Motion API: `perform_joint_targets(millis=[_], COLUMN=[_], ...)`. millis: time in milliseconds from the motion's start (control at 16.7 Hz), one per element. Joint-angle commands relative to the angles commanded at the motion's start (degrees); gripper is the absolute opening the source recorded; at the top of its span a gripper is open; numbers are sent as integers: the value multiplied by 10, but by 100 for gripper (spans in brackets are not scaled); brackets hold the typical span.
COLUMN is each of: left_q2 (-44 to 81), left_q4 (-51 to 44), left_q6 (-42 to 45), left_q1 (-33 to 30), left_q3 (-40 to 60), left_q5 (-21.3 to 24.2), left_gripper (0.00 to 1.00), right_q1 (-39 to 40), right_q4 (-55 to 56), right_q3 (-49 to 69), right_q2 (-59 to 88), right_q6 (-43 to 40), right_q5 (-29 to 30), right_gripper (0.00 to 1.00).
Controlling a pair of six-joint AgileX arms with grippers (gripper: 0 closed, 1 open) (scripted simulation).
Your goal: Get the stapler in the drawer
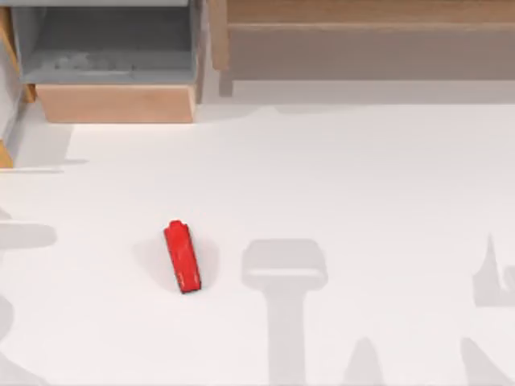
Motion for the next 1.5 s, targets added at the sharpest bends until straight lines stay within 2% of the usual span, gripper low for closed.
perform_joint_targets(millis=[420, 840, 1140, 1500], left_q2=[-6, -47, -51, -51], left_q4=[10, 70, 75, 75], left_q6=[1, 4, 5, 5], left_q1=[8, 70, 75, 75], left_q3=[-14, -119, -129, -129], left_q5=[7, 69, 75, 75], left_gripper=[0, 0, 0, 45], right_q1=[0, 0, 0, 0], right_q4=[0, 0, 0, 0], right_q3=[0, 0, 0, 0], right_q2=[0, 0, 0, 0], right_q6=[0, 0, 0, 0], right_q5=[0, 0, 0, 0], right_gripper=[100, 100, 100, 100])
